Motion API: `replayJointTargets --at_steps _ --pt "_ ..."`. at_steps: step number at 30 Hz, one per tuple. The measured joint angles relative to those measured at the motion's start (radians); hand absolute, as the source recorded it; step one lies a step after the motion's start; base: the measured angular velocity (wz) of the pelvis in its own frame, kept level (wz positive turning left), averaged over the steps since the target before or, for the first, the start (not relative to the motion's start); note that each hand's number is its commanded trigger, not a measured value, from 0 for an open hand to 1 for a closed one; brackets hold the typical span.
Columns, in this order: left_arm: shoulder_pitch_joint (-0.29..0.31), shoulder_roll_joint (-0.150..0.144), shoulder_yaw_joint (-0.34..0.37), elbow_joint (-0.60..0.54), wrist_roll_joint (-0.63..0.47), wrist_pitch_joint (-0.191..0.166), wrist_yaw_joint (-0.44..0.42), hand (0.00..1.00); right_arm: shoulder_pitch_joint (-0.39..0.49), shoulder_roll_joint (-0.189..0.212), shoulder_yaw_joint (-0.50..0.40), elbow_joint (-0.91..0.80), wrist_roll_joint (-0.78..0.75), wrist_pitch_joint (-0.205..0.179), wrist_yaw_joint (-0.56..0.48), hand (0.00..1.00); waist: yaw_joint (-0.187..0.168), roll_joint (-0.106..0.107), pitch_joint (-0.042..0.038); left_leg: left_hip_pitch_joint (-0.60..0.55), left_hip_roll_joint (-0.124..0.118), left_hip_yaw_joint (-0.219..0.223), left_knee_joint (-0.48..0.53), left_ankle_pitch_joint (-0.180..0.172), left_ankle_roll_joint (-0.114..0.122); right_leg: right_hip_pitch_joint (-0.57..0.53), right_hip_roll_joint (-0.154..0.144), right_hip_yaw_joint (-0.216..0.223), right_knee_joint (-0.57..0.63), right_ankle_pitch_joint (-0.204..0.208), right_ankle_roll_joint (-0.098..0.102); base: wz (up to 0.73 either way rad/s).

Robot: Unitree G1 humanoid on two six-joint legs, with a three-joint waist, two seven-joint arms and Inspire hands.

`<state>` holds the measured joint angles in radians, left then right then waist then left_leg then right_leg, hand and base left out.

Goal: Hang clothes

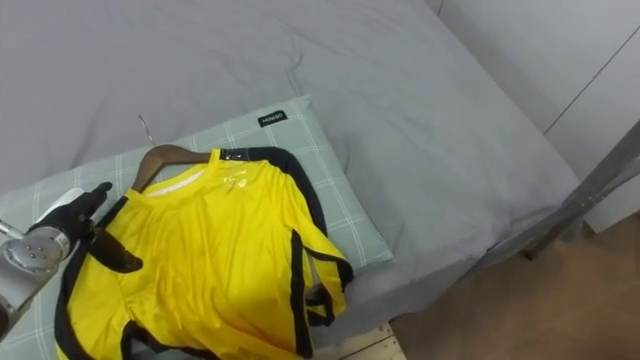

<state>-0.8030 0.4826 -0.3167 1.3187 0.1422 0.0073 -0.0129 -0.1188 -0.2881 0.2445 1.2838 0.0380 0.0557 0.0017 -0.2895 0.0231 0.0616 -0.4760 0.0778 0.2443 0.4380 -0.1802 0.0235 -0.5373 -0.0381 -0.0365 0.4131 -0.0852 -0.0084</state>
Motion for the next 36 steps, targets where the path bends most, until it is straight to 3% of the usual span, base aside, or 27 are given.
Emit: replayJointTargets --at_steps 14,20,21,22,23,24,36 --pt "0.000 0.002 -0.001 0.020 -0.023 -0.001 0.006 0.00 -0.001 0.002 0.008 -0.012 0.014 -0.002 -0.017 0.00 -0.004 -0.023 0.0033 -0.017 0.001 -0.001 0.002 0.000 0.000 -0.011 0.000 -0.001 -0.001 0.000 0.000 0.00" --pt "0.000 0.001 -0.002 0.034 -0.022 -0.002 0.052 0.00 0.001 0.004 0.010 -0.045 0.016 -0.002 -0.056 0.00 -0.007 -0.023 0.0031 -0.056 0.001 -0.003 0.011 0.000 0.000 -0.050 0.000 -0.002 0.001 0.004 0.000 0.00" --pt "-0.001 0.001 -0.002 0.034 -0.022 -0.002 0.065 0.25 0.000 0.004 0.010 -0.051 0.016 -0.002 -0.061 0.00 -0.007 -0.023 0.0030 -0.070 0.001 -0.004 0.013 0.000 0.001 -0.064 0.000 -0.003 0.003 0.004 0.000 0.00" --pt "-0.001 0.001 -0.002 0.034 -0.022 -0.002 0.073 0.36 0.000 0.004 0.010 -0.056 0.015 -0.001 -0.065 0.00 -0.007 -0.023 0.0030 -0.077 0.001 -0.004 0.014 0.001 0.001 -0.071 0.000 -0.003 0.004 0.005 0.000 0.00" --pt "-0.001 0.001 -0.002 0.034 -0.022 -0.002 0.086 0.80 0.001 0.004 0.010 -0.065 0.014 0.000 -0.069 0.00 -0.008 -0.023 0.0030 -0.090 0.001 -0.004 0.023 0.001 0.002 -0.082 -0.001 -0.004 0.004 0.007 0.000 0.00" --pt "-0.001 0.001 -0.002 0.034 -0.023 -0.002 0.095 1.00 0.001 0.005 0.010 -0.071 0.014 0.000 -0.069 0.00 -0.009 -0.023 0.0029 -0.102 0.003 -0.004 0.029 0.001 0.002 -0.091 -0.001 -0.005 0.006 0.009 0.000 0.00" --pt "-0.022 0.015 -0.054 0.013 -0.030 0.002 0.198 1.00 0.002 0.005 0.013 -0.220 0.013 0.008 -0.098 0.00 -0.008 -0.021 0.0039 -0.144 -0.002 -0.013 0.046 0.000 0.007 -0.130 -0.014 -0.021 0.038 -0.001 0.002 0.05"
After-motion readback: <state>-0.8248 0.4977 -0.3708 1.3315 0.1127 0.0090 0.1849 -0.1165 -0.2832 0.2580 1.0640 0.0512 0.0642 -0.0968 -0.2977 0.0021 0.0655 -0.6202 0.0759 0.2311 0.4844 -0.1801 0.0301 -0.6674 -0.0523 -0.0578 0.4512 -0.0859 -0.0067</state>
